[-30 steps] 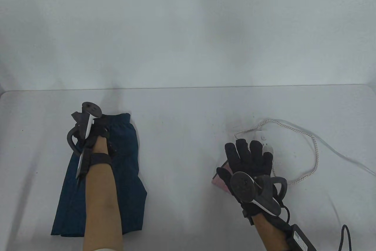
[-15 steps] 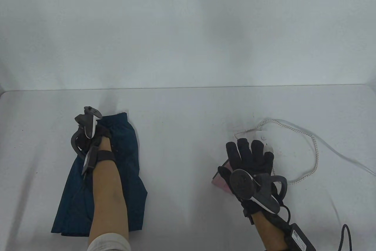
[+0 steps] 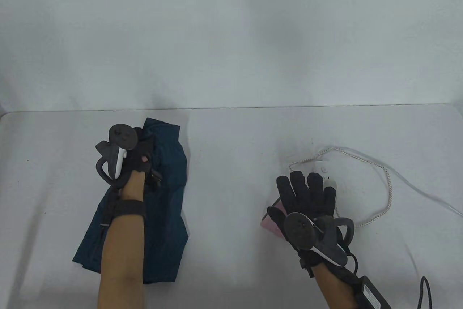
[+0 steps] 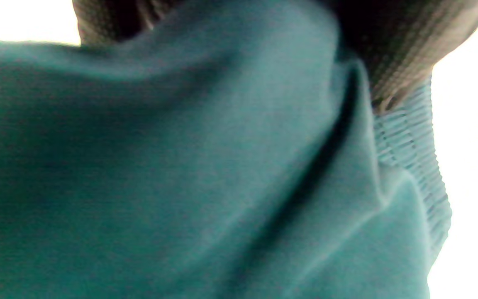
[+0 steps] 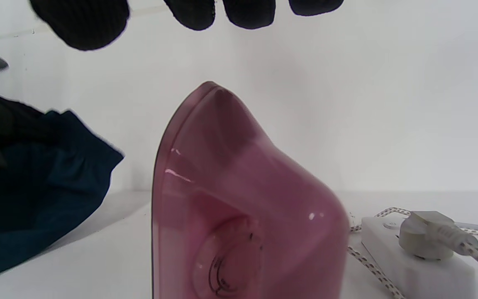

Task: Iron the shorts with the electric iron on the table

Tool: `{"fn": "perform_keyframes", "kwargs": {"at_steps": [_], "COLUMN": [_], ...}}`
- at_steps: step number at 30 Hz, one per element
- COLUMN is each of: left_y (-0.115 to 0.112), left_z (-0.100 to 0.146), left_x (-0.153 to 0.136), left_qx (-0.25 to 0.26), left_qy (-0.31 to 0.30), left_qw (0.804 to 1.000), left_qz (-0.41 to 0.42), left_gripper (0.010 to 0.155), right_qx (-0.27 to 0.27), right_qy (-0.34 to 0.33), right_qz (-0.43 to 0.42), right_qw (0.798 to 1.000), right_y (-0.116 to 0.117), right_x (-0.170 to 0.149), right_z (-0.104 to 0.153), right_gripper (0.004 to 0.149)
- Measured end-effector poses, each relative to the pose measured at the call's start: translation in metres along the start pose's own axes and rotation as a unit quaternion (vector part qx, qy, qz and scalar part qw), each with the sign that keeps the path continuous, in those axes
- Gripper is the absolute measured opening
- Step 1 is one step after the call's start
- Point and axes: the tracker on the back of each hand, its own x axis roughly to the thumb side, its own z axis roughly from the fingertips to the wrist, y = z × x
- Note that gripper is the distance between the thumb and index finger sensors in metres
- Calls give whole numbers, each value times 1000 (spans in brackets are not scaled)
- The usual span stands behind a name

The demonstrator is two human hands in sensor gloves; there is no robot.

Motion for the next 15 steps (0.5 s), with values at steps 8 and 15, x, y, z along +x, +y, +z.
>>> {"fn": "perform_keyframes", "kwargs": {"at_steps": [8,15], "left_y": [16,17], "left_z": [75,124], "left_x": [55,70], "left_qx": [-48,-138], "left_qy": [-116,-169], "left_qw": [975,915], "left_qz": [183,340], "left_gripper": [47,48], "right_qx": [0,7], "right_qy": [9,4], "right_qz": [-37,-52], "right_qw": [999,999], "right_y": [-7,-11], "right_x": [-11,-14], "right_z": [2,-2], "right_gripper": [76,75]}}
